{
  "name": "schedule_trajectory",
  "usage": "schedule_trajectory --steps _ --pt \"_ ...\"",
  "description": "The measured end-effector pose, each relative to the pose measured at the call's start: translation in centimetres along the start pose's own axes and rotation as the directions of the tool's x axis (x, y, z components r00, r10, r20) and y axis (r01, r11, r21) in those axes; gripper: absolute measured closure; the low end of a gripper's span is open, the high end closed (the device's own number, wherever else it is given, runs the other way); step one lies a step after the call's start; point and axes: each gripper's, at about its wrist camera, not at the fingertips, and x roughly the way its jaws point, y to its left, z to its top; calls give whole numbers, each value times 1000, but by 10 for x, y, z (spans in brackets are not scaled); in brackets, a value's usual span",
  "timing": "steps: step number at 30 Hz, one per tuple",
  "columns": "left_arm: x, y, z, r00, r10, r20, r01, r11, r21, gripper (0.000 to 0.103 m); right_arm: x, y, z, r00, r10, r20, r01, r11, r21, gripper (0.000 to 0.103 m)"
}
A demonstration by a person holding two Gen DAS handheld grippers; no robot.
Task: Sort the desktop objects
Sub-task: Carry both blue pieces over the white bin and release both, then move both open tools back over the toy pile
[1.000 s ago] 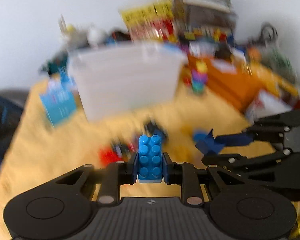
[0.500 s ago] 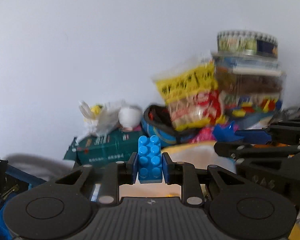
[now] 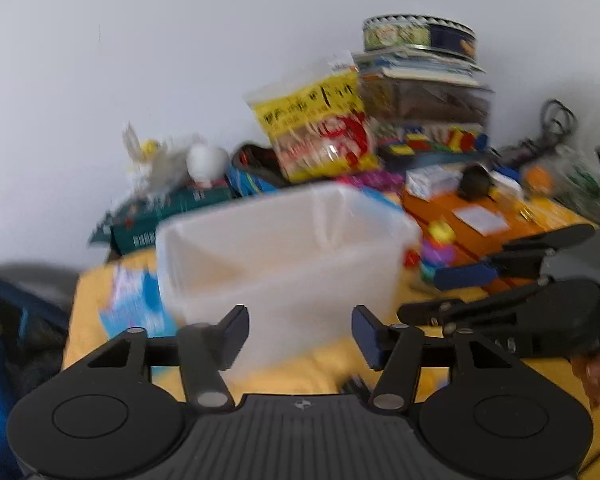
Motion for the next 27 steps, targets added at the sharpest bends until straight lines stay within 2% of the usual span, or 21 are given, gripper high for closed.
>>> schedule_trajectory --steps 4,7,9,12,16,20,24,27 --pt "-15 -16 -45 995 -46 -91 46 999 5 40 -18 17 -32 997 70 -44 -70 998 -6 52" --pt "-15 -25 -76 986 -77 -149 73 997 -32 40 -26 34 -59 993 102 -51 -105 993 -59 51" --pt "-10 -27 -93 977 -100 -188 85 993 -88 41 -29 47 -79 994 98 -45 -103 988 -116 53" --pt "-4 -32 -111 968 -92 -236 74 994 -82 41 -25 57 -99 996 49 -80 -62 985 -161 54" --pt "-2 -35 -122 965 -72 -251 62 997 -45 41 -23 59 -114 989 66 -134 -88 982 -167 53" --pt "1 -38 -126 959 -43 -282 41 999 -12 41 -24 65 -116 990 42 -132 -69 977 -203 51" --pt "-3 -34 -123 969 -14 -246 16 1000 3 41 -27 66 -115 991 34 -130 -60 977 -202 53" --pt "-4 -25 -118 974 -24 -227 18 999 -31 42 -28 66 -113 991 37 -127 -62 978 -201 55"
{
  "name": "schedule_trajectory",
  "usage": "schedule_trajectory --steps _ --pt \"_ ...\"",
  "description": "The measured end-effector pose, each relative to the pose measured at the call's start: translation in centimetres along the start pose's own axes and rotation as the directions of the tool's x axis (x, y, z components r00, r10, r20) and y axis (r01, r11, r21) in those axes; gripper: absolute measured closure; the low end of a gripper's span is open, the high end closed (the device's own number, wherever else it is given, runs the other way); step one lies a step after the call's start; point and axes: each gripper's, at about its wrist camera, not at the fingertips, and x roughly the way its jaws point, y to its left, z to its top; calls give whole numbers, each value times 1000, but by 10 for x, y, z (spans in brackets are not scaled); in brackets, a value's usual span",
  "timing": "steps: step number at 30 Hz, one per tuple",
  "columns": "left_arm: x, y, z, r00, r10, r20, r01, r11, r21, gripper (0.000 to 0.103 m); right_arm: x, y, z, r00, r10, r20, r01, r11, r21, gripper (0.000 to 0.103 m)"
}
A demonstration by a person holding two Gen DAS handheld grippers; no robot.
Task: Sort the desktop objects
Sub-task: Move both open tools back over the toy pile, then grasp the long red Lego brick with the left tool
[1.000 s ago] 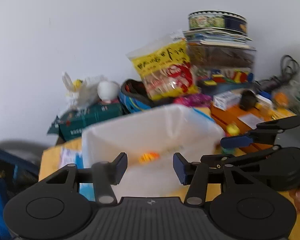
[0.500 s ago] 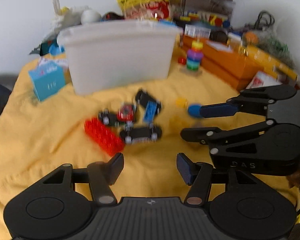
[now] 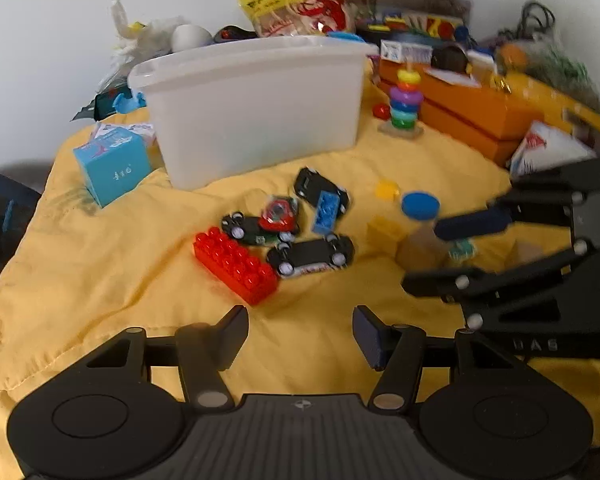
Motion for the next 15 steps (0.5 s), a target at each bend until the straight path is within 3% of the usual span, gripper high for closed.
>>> schedule_trajectory --steps 9,12,13,15 --pt "40 17 32 995 65 -72 -70 995 -70 44 -7 4 1 999 -41 15 41 999 -5 54" --pt "58 25 40 991 56 -120 -71 990 -124 48 -7 5 -3 999 -33 6 33 999 3 53" --pt "62 29 41 990 47 -133 -67 986 -150 58 -7 5 -4 1000 -31 2 31 999 6 53" --pt "66 37 41 988 40 -152 -71 977 -200 65 -8 6 -6 1000 -29 -4 29 1000 10 53"
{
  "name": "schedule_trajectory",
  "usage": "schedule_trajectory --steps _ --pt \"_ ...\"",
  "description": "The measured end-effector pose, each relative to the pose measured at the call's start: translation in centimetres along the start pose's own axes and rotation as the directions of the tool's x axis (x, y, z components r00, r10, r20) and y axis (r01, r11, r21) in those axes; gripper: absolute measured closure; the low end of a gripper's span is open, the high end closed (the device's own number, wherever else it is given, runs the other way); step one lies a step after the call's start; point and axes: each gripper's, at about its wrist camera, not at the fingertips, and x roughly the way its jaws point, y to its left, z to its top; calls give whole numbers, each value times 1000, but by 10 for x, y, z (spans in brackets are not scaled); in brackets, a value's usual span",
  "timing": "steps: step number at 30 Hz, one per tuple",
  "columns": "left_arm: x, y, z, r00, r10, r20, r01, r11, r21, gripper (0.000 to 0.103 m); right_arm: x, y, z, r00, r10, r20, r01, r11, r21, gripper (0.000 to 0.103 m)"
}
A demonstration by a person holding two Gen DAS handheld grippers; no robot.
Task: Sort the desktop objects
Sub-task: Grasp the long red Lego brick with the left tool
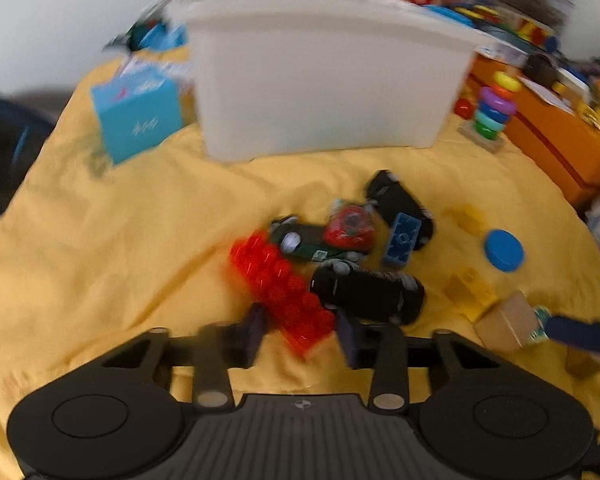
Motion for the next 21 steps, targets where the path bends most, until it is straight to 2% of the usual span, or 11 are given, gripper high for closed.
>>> schedule_trajectory --steps 4,11,15,21 --pt "-9 7 -4 1000 -18 -1 18 1000 7 72 -2 -1 -1 1000 -1 0 1 1000 5 53" --pt "-62 11 -36 993 -114 -8 114 993 20 73 -3 -1 3 1000 4 16 -4 1000 5 52" --pt "-76 1 -58 984 -172 -44 173 985 23 74 -3 3 6 1000 12 27 -11 1000 -9 52" --pt "-73 -11 -75 984 -164 -62 169 981 93 74 -2 9 11 999 28 40 -27 999 -32 52"
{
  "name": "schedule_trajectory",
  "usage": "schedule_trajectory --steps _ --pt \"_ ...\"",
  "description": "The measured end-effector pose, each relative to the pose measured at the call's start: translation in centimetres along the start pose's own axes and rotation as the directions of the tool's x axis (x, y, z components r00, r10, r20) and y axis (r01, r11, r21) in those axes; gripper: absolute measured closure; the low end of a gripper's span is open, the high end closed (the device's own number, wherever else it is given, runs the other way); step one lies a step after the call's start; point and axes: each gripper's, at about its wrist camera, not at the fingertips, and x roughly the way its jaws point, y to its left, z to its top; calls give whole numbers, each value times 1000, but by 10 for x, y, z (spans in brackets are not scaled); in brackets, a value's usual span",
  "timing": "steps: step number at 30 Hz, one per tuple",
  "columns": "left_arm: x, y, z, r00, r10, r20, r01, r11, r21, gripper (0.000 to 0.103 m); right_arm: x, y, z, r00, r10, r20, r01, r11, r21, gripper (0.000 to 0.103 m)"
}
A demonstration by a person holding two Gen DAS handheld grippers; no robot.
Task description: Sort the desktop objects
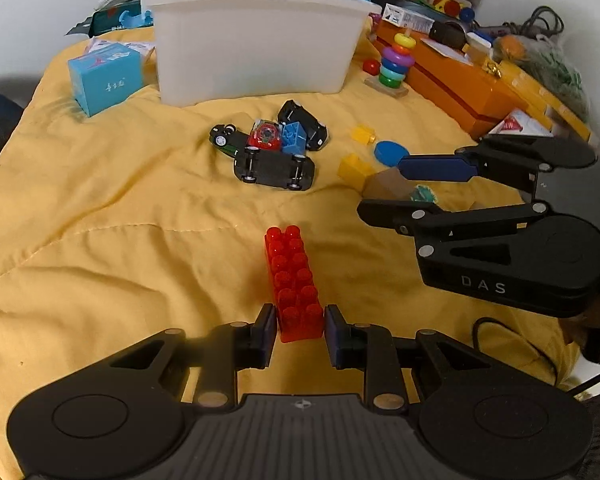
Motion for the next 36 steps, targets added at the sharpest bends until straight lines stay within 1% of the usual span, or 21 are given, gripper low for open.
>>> schedule_trajectory --steps 3,7,9,13,30,33,36 --pt "9 -1 -5 1000 26 -16 -26 999 39 75 2 4 -1 1000 9 -6 -9 1000 -11 52" --pt "11 -12 -9 998 60 8 -61 989 131 75 3 7 -2 1000 17 -15 -17 1000 -17 51" --pt "11 -14 -10 998 67 14 -68 987 148 75 5 9 -2 999 21 -24 -21 1000 -17 51" --pt "11 -11 -9 998 57 14 -59 989 139 75 5 12 -3 999 22 -28 -22 1000 -18 51" --pt "15 -13 -9 998 60 26 -63 987 145 73 6 12 -4 999 21 -32 -21 1000 -5 51" --pt "16 -13 -8 998 60 27 -64 988 140 71 6 12 -4 999 22 -32 -22 1000 -5 51" --pt "17 -14 -7 998 63 29 -67 988 138 68 6 11 -4 999 22 -30 -22 1000 -4 51"
